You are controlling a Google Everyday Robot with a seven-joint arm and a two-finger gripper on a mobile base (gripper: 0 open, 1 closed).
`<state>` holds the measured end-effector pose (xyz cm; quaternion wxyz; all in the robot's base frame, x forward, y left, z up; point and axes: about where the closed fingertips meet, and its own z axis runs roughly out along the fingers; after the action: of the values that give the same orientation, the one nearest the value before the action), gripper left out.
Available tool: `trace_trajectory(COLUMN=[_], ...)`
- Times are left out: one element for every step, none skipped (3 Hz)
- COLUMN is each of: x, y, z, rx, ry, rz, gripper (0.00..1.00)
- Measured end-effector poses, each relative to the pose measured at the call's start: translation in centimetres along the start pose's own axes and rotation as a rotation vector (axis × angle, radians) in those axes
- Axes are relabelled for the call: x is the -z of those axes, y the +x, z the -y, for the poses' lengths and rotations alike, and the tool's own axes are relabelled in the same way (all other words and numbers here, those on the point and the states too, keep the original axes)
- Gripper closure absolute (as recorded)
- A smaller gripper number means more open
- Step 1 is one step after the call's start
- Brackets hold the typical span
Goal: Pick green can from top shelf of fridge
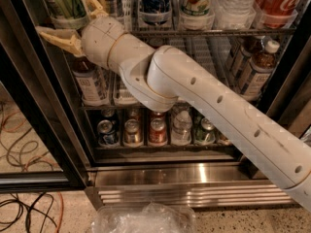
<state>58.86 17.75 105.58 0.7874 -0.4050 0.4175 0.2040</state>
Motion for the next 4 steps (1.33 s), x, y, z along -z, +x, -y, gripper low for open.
trace_trajectory(x=[0.0, 0.3, 1.4, 1.0], y=[0.0, 0.2, 0.0, -1.5], z=[0.0, 0.6, 0.6, -0.4], rx=[0.0, 0.0, -0.04, -0.1], ry=[0.0, 0.037, 0.112, 0.181], rz=[0.0, -0.014, -0.039, -0.088], gripper=[0.32, 0.31, 0.31, 0.28])
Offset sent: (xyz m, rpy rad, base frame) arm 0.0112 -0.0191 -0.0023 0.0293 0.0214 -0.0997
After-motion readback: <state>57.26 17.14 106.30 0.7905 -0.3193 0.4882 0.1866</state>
